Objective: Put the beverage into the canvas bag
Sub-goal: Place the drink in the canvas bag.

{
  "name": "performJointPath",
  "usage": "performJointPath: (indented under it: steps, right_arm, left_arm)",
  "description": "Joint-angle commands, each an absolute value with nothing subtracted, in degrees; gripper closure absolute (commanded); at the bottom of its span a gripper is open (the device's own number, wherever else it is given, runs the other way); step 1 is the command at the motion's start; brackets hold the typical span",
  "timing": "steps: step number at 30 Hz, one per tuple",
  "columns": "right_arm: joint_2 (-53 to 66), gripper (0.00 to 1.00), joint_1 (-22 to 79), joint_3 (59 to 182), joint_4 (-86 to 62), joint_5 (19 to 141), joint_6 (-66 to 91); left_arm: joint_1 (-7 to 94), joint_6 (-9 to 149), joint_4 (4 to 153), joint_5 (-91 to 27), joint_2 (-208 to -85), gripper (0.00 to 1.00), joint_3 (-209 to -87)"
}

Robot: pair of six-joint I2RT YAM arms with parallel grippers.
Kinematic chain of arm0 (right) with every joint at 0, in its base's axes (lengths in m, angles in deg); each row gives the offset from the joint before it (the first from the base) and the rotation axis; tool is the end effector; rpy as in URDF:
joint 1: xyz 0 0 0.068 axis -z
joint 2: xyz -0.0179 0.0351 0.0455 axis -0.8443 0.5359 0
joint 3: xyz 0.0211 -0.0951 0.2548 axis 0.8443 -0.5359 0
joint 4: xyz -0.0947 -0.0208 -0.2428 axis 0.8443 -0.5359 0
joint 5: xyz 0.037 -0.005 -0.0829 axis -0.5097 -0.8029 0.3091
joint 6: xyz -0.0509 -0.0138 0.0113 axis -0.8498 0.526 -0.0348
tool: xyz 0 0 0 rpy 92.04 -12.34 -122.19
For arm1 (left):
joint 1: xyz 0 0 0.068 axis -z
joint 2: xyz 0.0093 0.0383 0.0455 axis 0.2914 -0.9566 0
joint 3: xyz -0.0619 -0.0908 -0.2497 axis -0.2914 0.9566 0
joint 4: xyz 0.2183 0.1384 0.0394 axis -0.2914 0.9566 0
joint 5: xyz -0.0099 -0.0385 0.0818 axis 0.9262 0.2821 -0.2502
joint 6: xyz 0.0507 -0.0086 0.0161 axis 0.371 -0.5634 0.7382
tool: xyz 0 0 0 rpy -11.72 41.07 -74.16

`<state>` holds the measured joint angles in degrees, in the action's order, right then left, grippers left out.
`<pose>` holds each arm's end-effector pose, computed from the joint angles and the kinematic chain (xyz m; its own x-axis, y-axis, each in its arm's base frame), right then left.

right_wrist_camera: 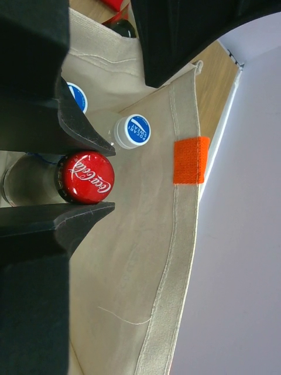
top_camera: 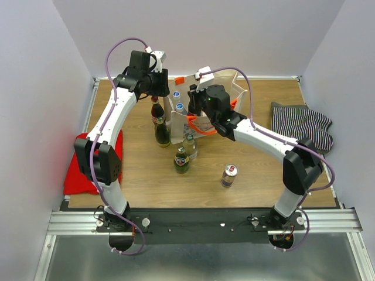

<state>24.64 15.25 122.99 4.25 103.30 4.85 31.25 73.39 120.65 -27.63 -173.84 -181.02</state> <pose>0.3179 0.2770 0.3313 -0.0633 -0.0762 -0.9951 -0.4550 0.8896 -0.0392 0.3919 -0.1081 0.3743 -0.6469 0.0255 -0.7621 0.3224 0.9149 -0.2431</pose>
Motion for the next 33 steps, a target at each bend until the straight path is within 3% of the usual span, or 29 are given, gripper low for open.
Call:
performJointPath:
  steps: [1, 5, 7, 15, 21, 33]
  right_arm:
    - [24.91, 0.99, 14.53, 124.86, 3.31, 102.49, 11.03]
    - [25.00, 0.99, 14.44, 125.65, 0.77, 102.76, 12.00]
    - [24.74, 0.95, 14.44, 125.83, -0.03, 102.49, 12.44]
    - [23.33, 0.58, 14.44, 125.74, -1.00, 102.84, 12.61]
    - [22.54, 0.46, 14.44, 125.65, -0.38, 102.67, 11.56]
    - [21.31, 0.37, 14.27, 127.41, -0.91, 102.84, 10.24]
  left_arm:
    - [30.83, 73.53, 120.37, -26.70, -173.62, 0.42, -179.90]
    - [30.83, 73.45, 120.28, -26.70, -173.62, 0.39, -179.90]
    - [30.83, 73.36, 120.19, -26.70, -173.62, 0.37, -179.99]
    - [30.74, 73.18, 120.28, -26.70, -173.62, 0.34, -180.16]
    - [30.83, 73.09, 120.20, -26.70, -173.62, 0.32, -180.34]
    - [30.83, 73.09, 120.11, -26.35, -173.45, 0.28, -180.69]
